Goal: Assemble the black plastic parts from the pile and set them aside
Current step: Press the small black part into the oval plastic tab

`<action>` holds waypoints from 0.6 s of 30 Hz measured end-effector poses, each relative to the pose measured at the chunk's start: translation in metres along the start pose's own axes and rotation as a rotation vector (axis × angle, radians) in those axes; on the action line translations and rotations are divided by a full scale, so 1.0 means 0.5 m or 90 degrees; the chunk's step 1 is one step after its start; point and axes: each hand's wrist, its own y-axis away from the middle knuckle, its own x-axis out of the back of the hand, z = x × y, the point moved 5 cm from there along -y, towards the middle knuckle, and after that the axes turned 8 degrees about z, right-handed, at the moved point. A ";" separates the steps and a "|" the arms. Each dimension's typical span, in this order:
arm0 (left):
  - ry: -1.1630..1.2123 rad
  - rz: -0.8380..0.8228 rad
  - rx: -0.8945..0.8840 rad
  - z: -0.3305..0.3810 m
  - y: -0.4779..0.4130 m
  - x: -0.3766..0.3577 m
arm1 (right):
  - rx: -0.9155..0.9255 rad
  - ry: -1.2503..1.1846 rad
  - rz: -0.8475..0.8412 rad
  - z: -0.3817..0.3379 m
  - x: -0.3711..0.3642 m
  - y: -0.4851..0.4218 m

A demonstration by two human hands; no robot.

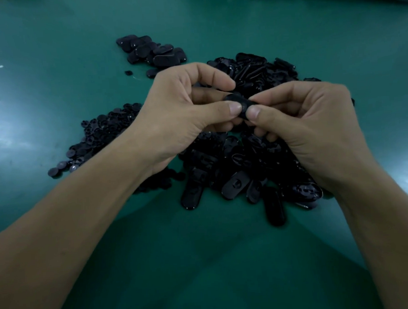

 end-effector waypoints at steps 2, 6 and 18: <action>-0.005 -0.001 -0.003 0.000 0.000 0.001 | 0.005 0.013 0.002 -0.002 0.000 0.000; -0.024 -0.007 -0.011 -0.001 0.002 -0.001 | 0.014 0.033 0.005 -0.004 0.000 0.001; -0.145 -0.008 -0.076 0.005 0.004 -0.002 | 0.011 0.076 -0.009 -0.004 -0.011 0.005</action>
